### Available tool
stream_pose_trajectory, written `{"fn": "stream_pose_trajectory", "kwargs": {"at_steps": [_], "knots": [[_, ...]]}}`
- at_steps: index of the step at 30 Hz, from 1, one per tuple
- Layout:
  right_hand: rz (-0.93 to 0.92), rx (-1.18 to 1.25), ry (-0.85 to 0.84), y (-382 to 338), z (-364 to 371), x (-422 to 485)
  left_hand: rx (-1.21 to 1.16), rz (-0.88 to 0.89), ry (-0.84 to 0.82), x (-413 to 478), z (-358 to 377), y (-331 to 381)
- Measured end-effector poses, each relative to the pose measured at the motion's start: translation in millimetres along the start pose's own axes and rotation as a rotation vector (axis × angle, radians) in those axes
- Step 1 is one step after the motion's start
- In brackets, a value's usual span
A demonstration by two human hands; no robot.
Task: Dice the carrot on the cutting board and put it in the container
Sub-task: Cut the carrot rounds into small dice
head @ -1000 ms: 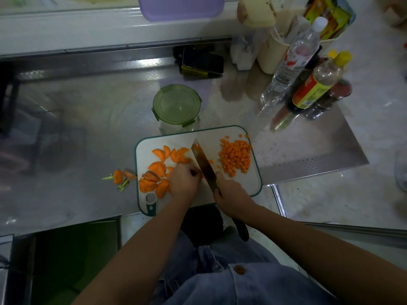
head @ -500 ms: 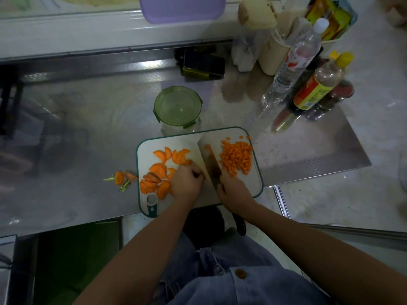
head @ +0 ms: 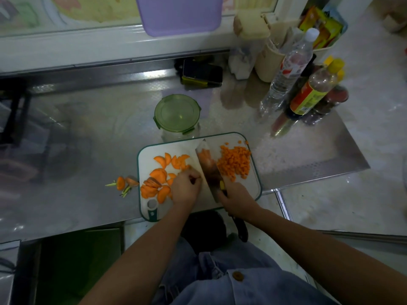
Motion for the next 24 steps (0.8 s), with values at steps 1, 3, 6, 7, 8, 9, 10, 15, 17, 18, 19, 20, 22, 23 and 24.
{"fn": "stream_pose_trajectory", "kwargs": {"at_steps": [1,3,6,7,8,9,10,15,17,18,19,20,22,23,24], "knots": [[-0.004,-0.008,-0.022,2,3,-1,0.007,-0.001,-0.008,-1,0,0],[0.005,-0.036,-0.033,8,3,0,0.007,0.008,-0.019,-2,1,1],[0.069,-0.062,0.078,25,-14,4,0.036,0.024,-0.040,-2,0,1],[0.092,-0.068,0.107,30,-20,6,0.054,0.020,-0.046,-1,-1,-1],[0.110,-0.067,0.111,33,-23,6,0.064,0.017,-0.048,-1,-3,-2],[0.107,-0.056,0.103,33,-24,8,0.065,0.019,-0.048,0,-6,-3],[0.086,-0.036,0.087,29,-24,8,0.062,0.025,-0.050,0,-8,-4],[-0.052,0.039,-0.051,0,-6,13,0.055,0.043,-0.041,6,-22,-6],[-0.018,0.024,-0.032,6,-3,15,0.051,0.050,-0.022,8,-30,-6],[0.023,0.029,0.005,12,-5,16,0.051,0.058,-0.007,9,-35,-7],[0.064,0.069,0.051,16,-7,18,0.055,0.068,0.018,10,-41,-7],[0.118,0.154,0.081,20,-10,19,0.070,0.071,0.050,11,-49,-9],[0.186,0.387,0.091,21,-8,23,0.104,0.064,0.130,14,-67,-16],[0.198,0.480,0.089,20,-6,27,0.123,0.065,0.169,16,-74,-18],[0.203,0.540,0.077,15,-4,29,0.154,0.075,0.208,19,-82,-19]]}}
Point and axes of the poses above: each hand's wrist, its own x-axis towards the middle knuckle, its own z-axis out of the palm, y = z × x, the point moved 8 cm from there along x, towards the middle knuckle, and after that the axes turned 3 degrees about -x, right-handed, at the moved point
